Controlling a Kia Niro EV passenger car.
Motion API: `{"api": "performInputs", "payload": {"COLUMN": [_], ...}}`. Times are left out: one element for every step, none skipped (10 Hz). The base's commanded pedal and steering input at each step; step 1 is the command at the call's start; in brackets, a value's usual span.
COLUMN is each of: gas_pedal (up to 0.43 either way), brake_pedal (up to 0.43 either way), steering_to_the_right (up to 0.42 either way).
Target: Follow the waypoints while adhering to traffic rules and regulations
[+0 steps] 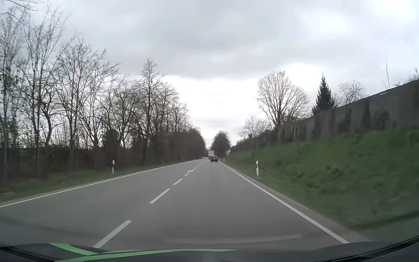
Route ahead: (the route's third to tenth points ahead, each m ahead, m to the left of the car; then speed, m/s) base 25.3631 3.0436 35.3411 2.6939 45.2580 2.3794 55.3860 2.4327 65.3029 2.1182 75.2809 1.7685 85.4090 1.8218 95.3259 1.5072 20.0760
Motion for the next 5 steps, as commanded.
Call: {"api": "performInputs", "payload": {"gas_pedal": [0.177, 0.177, 0.177, 0.177, 0.177], "brake_pedal": [0.0, 0.0, 0.0, 0.0, 0.0], "steering_to_the_right": [0.004, 0.004, 0.004, 0.004, 0.004]}}
